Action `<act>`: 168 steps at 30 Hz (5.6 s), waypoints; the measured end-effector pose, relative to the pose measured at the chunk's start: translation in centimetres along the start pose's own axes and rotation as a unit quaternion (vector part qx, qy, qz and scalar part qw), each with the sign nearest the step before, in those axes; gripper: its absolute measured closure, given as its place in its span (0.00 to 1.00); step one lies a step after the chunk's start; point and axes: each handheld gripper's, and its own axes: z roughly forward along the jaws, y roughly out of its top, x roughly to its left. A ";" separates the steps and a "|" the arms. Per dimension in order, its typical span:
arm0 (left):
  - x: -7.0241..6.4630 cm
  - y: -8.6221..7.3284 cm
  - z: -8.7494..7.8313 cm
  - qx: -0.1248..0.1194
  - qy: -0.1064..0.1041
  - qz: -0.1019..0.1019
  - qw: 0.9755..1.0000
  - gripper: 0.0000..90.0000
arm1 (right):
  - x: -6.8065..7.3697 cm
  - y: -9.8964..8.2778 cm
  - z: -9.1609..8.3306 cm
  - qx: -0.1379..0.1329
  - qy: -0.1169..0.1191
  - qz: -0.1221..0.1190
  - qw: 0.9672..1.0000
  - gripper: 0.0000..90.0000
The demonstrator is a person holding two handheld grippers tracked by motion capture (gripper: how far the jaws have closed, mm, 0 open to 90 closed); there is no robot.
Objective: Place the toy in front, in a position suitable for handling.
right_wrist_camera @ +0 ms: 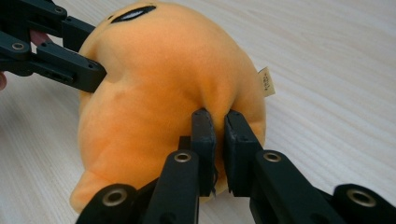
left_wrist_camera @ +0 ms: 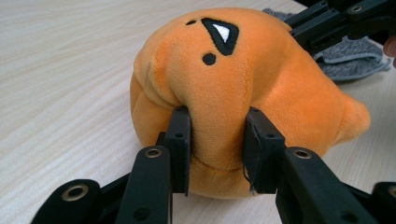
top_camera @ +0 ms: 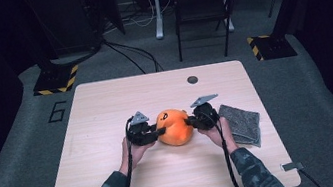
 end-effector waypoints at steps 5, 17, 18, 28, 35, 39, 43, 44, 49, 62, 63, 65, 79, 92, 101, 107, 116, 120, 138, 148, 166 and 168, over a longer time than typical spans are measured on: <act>0.2 0.4 -0.4 -0.006 -0.004 0.012 1.000 0.76 | 0.4 0.3 -0.6 -0.007 -0.009 -0.006 1.000 0.94; 0.9 1.9 -0.9 -0.012 -0.031 0.028 0.999 0.76 | 2.4 1.0 -3.1 -0.024 -0.032 -0.012 0.999 0.94; 0.9 2.0 -0.9 -0.011 -0.035 0.028 0.999 0.76 | 2.7 1.0 -3.2 -0.021 -0.036 -0.008 0.999 0.95; 1.8 2.9 -0.2 0.005 -0.065 0.056 0.996 0.76 | 4.2 0.5 -3.7 -0.012 -0.065 -0.004 0.998 0.94; 2.6 1.6 2.1 0.027 -0.076 0.038 0.996 0.74 | 4.5 -0.2 -2.4 0.017 -0.078 0.007 0.997 0.94; 2.5 1.7 1.7 0.022 -0.069 0.035 0.997 0.64 | 3.8 -0.6 -1.9 0.018 -0.075 0.007 0.997 0.91; 2.0 2.1 0.7 0.019 -0.042 0.026 0.999 0.41 | 3.2 -0.6 -2.4 0.017 -0.069 0.011 0.997 0.80; 2.0 2.2 0.4 0.015 -0.039 0.020 0.999 0.36 | 3.1 -0.5 -2.5 0.015 -0.067 0.010 0.998 0.78; 1.6 2.4 -0.7 0.005 -0.029 0.006 1.000 0.31 | 3.1 -0.1 -3.2 0.013 -0.057 0.008 0.998 0.61; -0.2 2.1 -1.4 0.012 0.001 -0.008 1.000 0.16 | 0.0 0.7 -4.7 -0.023 -0.054 0.014 0.998 0.24; -0.4 2.0 -1.2 0.015 0.000 -0.005 1.000 0.16 | -0.6 0.6 -4.3 -0.018 -0.050 0.020 0.998 0.23; -1.1 1.8 -0.6 0.026 0.005 -0.008 1.000 0.16 | -1.2 0.5 -3.7 -0.016 -0.041 0.028 0.999 0.23; -2.4 0.4 1.4 0.038 0.003 0.007 0.999 0.49 | -1.4 -0.1 -0.8 0.022 0.031 0.020 0.999 0.65; -2.5 0.2 1.0 0.013 0.000 0.032 0.999 0.78 | -0.4 -0.3 -0.9 0.008 0.009 0.008 1.000 0.90; -1.6 1.7 -0.4 -0.004 -0.025 0.046 0.999 0.78 | 1.4 0.9 -2.8 -0.004 -0.021 0.004 1.000 0.91; -1.3 2.3 -0.6 0.005 -0.043 0.054 0.998 0.78 | 2.4 1.2 -4.0 -0.007 -0.038 0.003 0.999 0.91; -0.8 3.0 -0.1 0.021 -0.064 0.069 0.995 0.78 | 3.4 0.7 -4.4 0.002 -0.054 0.029 0.998 0.90; -0.5 3.3 0.0 0.027 -0.076 0.077 0.994 0.77 | 3.9 0.5 -4.5 0.001 -0.062 0.026 0.998 0.90; 0.5 2.3 1.8 0.052 -0.088 0.057 0.993 0.54 | 3.5 -0.6 -3.3 0.029 -0.070 0.027 0.997 0.65; -1.1 2.1 0.0 0.026 -0.047 0.038 0.998 0.29 | 1.5 1.1 -4.9 -0.009 -0.066 0.004 0.998 0.29; -5.5 -0.3 -0.1 0.032 -0.010 0.059 0.998 0.35 | -2.9 1.7 -1.3 0.000 0.007 0.019 1.000 0.42; -5.5 -0.5 0.2 0.033 -0.004 0.066 0.997 0.44 | -3.2 1.5 -0.7 0.013 0.027 0.016 0.999 0.49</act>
